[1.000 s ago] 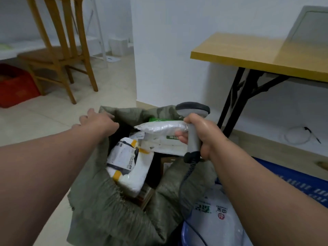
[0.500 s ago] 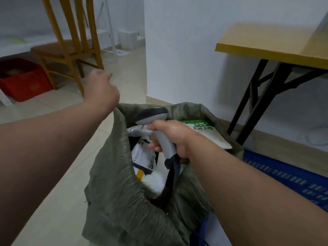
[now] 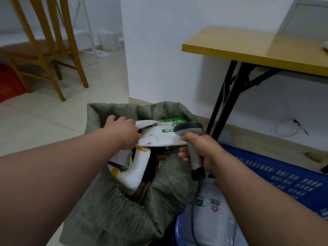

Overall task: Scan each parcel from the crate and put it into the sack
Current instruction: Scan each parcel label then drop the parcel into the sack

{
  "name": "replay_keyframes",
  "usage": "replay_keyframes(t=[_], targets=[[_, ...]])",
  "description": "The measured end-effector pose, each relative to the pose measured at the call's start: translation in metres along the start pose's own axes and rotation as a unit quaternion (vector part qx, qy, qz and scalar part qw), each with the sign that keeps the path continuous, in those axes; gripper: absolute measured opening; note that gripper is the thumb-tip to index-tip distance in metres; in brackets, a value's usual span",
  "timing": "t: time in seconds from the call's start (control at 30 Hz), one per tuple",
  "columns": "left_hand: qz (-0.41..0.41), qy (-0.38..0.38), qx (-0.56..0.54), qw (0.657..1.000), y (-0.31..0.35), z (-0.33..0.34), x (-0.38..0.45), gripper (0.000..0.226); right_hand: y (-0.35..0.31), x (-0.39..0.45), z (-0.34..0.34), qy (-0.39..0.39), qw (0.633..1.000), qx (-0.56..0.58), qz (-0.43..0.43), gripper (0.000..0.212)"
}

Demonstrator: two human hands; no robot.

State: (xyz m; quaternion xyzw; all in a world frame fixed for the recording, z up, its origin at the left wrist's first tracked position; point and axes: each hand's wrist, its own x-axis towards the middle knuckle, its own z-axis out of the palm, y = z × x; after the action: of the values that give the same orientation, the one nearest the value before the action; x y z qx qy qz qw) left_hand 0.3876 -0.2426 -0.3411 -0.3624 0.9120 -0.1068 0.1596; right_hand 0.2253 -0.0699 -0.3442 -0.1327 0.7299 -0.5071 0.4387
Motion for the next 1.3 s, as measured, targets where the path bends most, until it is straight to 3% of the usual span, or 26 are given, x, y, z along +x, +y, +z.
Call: replay_keyframes(t=[0.07, 0.13, 0.23, 0.3, 0.37, 0.43, 0.53, 0.67, 0.77, 0.87, 1.0, 1.1, 1.2, 1.3], targets=[[-0.089, -0.043, -0.01, 0.995, -0.01, 0.01, 0.0, 0.045, 0.006, 0.007, 0.005, -0.002, 1.0, -0.014, 0.002, 0.015], [-0.173, -0.106, -0.09, 0.975, -0.019, 0.018, -0.001, 0.059, 0.008, 0.015, 0.012, -0.007, 1.0, -0.024, 0.006, 0.016], [-0.231, -0.132, -0.181, 0.947, -0.026, 0.027, -0.003, 0.056, 0.013, 0.019, 0.022, -0.07, 0.996, -0.036, 0.032, 0.017], [-0.213, -0.063, -0.132, 0.966, -0.028, 0.029, -0.003, 0.045, 0.017, 0.02, 0.026, -0.085, 0.994, -0.059, 0.036, 0.027], [-0.168, 0.011, -0.104, 0.98, -0.021, 0.027, -0.001, 0.044, 0.019, 0.021, 0.024, -0.042, 0.996, -0.072, 0.016, 0.033], [-0.084, 0.033, -0.11, 0.99, -0.003, 0.023, 0.001, 0.047, 0.02, 0.02, 0.013, 0.015, 0.996, -0.085, 0.0, 0.032], [0.029, 0.029, -0.096, 0.995, 0.028, 0.02, 0.0, 0.049, 0.022, 0.016, -0.013, 0.061, 0.987, -0.146, -0.015, 0.026], [0.106, -0.054, -0.008, 0.993, 0.052, 0.026, -0.011, 0.062, 0.029, 0.006, -0.034, 0.064, 0.945, -0.317, -0.055, 0.038], [0.083, -0.105, 0.051, 0.99, 0.051, 0.031, -0.023, 0.083, 0.035, -0.002, -0.043, 0.071, 0.904, -0.415, -0.08, 0.034], [0.024, -0.147, 0.063, 0.987, 0.038, 0.032, -0.035, 0.099, 0.032, -0.012, -0.061, 0.118, 0.884, -0.439, -0.104, 0.029], [-0.028, -0.187, 0.077, 0.979, 0.024, 0.031, -0.049, 0.078, 0.028, -0.028, -0.104, 0.22, 0.896, -0.363, -0.129, 0.031], [-0.009, -0.158, 0.052, 0.986, 0.037, 0.025, -0.057, 0.075, 0.038, -0.042, -0.125, 0.259, 0.908, -0.304, -0.126, 0.031], [0.039, -0.088, -0.007, 0.995, 0.065, 0.01, -0.062, 0.085, 0.051, -0.054, -0.129, 0.235, 0.903, -0.346, -0.096, 0.034], [0.071, -0.078, -0.028, 0.994, 0.088, -0.003, -0.064, 0.087, 0.057, -0.067, -0.137, 0.2, 0.917, -0.338, -0.066, 0.034]])
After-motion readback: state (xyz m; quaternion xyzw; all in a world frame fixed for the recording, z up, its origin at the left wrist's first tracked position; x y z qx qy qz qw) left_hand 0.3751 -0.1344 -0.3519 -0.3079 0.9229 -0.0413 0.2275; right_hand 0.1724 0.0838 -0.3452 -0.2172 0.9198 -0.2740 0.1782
